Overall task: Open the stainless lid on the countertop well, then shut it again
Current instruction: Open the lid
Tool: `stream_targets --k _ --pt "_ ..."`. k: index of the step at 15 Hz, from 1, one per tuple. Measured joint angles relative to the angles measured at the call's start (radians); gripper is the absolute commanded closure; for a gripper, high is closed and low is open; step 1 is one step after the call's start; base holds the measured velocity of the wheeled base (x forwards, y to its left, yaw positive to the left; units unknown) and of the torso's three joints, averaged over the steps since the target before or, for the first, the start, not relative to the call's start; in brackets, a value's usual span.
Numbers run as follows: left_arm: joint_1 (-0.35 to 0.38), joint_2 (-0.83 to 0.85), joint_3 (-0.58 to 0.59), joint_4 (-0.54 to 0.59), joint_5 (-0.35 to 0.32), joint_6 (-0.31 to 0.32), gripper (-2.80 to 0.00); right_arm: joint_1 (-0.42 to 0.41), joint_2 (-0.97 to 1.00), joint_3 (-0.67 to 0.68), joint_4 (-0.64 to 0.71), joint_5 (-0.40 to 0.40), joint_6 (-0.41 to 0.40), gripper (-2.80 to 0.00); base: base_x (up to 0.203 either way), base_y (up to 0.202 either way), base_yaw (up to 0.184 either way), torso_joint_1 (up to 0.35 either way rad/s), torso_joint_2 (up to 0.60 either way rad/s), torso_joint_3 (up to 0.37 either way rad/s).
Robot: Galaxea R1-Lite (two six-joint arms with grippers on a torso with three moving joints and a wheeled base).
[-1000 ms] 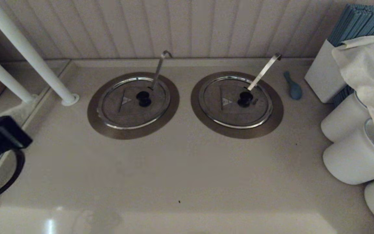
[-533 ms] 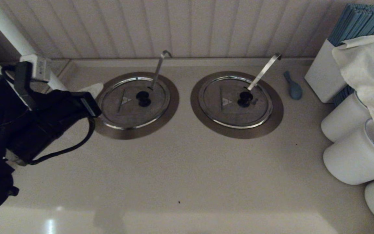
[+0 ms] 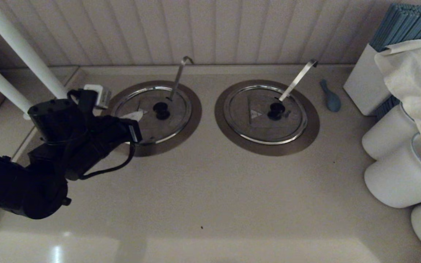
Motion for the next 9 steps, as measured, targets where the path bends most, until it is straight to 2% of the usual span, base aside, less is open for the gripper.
stream_targets --k 4,5,9 --pt "-0.003 0.024 -0.051 0.011 0.002 -0.004 0.0 0.0 0.0 0.0 0.0 0.0 0.0 0.0 0.0 0.0 0.0 0.0 0.0 0.0" --pt "-0.015 0.03 -0.065 0.027 0.004 -0.003 -2.8 0.0 0.0 0.0 0.0 0.0 0.0 0.0 0.0 0.0 0.0 0.0 0.0 0.0" --pt "-0.037 0.064 -0.095 0.033 0.006 -0.006 -2.8 0.0 0.0 0.0 0.0 0.0 0.0 0.0 0.0 0.0 0.0 0.0 0.0 0.0"
